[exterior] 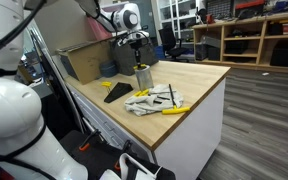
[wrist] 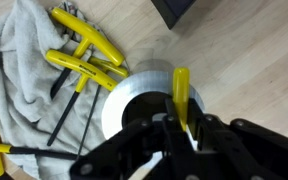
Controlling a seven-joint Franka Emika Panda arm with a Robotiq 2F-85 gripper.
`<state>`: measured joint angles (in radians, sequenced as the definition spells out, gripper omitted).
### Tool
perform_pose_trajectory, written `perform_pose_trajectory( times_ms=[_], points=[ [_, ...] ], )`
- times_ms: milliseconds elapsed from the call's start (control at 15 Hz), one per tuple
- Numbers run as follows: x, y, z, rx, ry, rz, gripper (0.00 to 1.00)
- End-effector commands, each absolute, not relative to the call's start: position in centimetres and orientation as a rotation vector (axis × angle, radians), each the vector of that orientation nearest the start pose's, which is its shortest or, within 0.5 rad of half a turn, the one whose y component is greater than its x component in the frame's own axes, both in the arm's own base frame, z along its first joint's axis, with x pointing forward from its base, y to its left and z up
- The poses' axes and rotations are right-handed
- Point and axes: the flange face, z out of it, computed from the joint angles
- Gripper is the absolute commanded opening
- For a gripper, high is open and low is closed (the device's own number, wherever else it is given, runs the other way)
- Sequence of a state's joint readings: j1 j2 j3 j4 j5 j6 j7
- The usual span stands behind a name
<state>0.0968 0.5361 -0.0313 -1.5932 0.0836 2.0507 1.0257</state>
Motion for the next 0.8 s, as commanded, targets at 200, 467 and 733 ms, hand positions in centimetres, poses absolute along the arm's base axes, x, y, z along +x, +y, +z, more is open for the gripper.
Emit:
perform_pose_trajectory(
  times_ms=[200,467,733],
  points=[
    [66.3,5.0,33.0,-2.775,1.491,0.148,0.04],
    [64.3,5.5,36.2,-2.897,1.429,0.034,0.04],
    [62.4,7.1,40.1,-2.987,1.319,-0.097,0.04]
  ],
)
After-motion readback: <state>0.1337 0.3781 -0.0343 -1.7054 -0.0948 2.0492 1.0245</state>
